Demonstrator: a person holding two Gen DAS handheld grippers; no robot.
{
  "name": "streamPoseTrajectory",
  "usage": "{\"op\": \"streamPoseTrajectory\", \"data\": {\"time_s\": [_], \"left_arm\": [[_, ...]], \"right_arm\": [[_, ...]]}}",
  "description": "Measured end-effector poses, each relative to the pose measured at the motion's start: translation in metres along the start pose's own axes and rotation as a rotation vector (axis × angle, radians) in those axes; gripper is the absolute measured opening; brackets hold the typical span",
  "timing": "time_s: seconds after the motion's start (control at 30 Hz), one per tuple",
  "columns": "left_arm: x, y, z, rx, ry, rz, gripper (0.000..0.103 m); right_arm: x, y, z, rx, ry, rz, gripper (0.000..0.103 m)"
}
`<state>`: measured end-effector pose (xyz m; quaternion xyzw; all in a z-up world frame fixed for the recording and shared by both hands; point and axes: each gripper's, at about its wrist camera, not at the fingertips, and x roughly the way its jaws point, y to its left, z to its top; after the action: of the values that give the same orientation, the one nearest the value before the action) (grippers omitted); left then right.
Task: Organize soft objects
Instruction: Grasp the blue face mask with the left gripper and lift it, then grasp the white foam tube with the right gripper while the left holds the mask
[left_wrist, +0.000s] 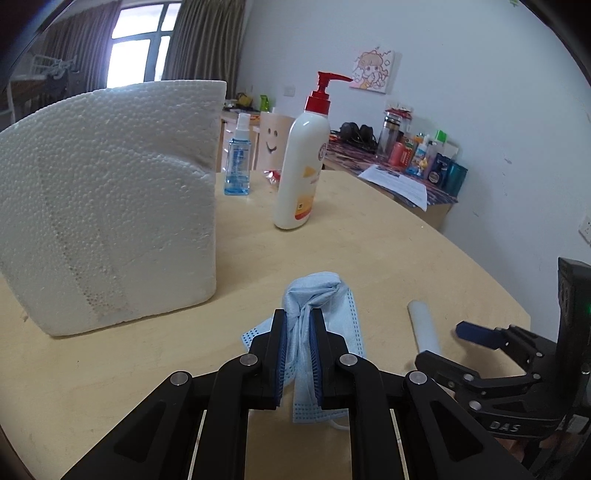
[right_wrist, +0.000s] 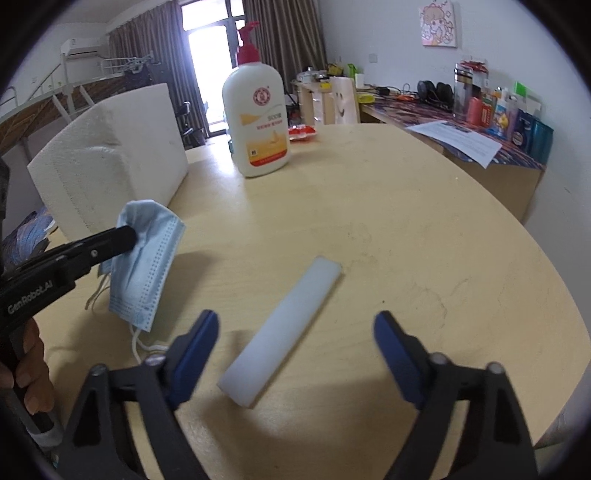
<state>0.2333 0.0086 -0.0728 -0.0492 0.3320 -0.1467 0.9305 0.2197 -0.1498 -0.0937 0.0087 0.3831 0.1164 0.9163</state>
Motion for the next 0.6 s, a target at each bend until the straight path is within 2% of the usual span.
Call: {"op": "streamPoseTrajectory", "data": {"time_s": [0.23, 0.4, 0.47, 0.6], "left_arm": [[-0.004, -0.003, -0.002, -0.003, -0.004, -0.032, 0.013], [-0.008, -0.002, -0.002, -0.026, -0.032, -0.024, 0.013], [-0.008, -0.002, -0.002, -0.037, -0.035, -0.019, 0.013], [-0.008, 0.0, -0.002, -0.059, -0.036, -0.009, 0.013]], "right_arm": [[0.003, 0.01, -0.003, -0.007, 0.02, -0.038, 0.066], [0.003, 0.017, -0.004, -0.009, 0.018, -0.073, 0.048], [0.003, 0.019, -0.005, -0.006, 0.022, -0.094, 0.045], [0.004, 0.023, -0.005, 0.011, 0.034, -0.147, 0.045]]}}
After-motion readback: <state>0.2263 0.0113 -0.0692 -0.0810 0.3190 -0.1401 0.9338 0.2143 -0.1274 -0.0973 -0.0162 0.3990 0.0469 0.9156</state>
